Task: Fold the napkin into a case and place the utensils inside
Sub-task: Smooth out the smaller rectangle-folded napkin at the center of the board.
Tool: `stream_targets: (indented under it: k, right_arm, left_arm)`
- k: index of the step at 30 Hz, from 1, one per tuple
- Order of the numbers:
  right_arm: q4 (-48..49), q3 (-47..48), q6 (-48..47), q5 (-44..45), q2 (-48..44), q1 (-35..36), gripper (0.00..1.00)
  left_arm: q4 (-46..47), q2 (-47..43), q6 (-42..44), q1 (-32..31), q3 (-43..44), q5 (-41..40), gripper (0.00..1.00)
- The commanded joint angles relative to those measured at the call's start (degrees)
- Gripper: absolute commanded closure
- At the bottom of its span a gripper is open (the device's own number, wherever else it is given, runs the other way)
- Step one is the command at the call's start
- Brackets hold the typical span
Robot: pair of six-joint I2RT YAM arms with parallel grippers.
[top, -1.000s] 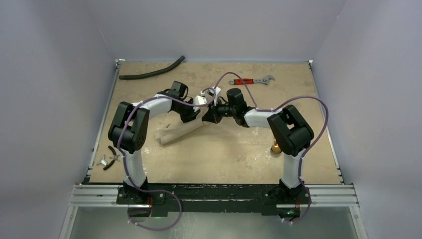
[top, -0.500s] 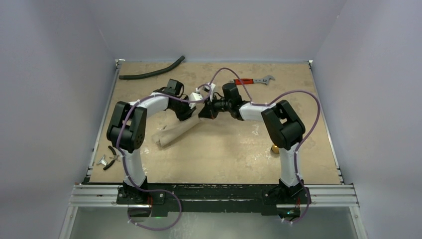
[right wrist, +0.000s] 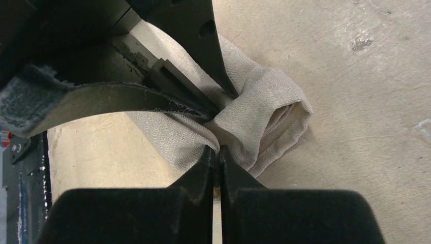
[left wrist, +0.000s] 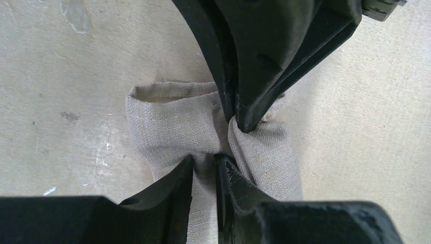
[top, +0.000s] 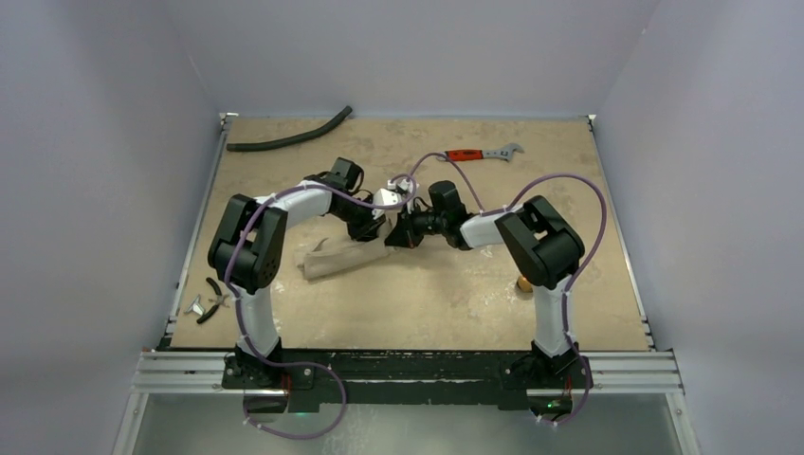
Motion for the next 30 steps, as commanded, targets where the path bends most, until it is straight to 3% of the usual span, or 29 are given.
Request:
stream_targets:
  k: [1, 9, 18, 24, 30]
  right_arm:
    - [-3.77, -1.74, 0.72, 1.68, 0.08, 1.90, 1.00]
    - [-9.89, -0.68, -0.53, 0.67, -3.64, 1.80, 1.00]
    - [-5.99, -1.46, -0.35, -2.33, -7.99, 1.73, 1.00]
    - [-2.35, -1.82, 1.50, -2.58, -6.95, 1.72, 1.00]
    - [-0.34, -4.56, 2.32, -2.18, -0.87, 1.43, 1.00]
  left_arm:
    - [-3.40, 0.46, 1.23, -2.43, 0.07, 6.44, 0.78]
    - [-5.10, 0.08, 2.57, -2.44, 0.80, 4.74, 0.73]
    - [-4.41, 1.25, 3.70, -2.43, 0.10, 3.81, 0.73]
    - [-4.62, 1.73, 3.55, -2.41, 1.48, 3.54, 0.73]
    - [-6.77, 0.53, -0.57, -0.50, 8.56, 4.15, 0.69]
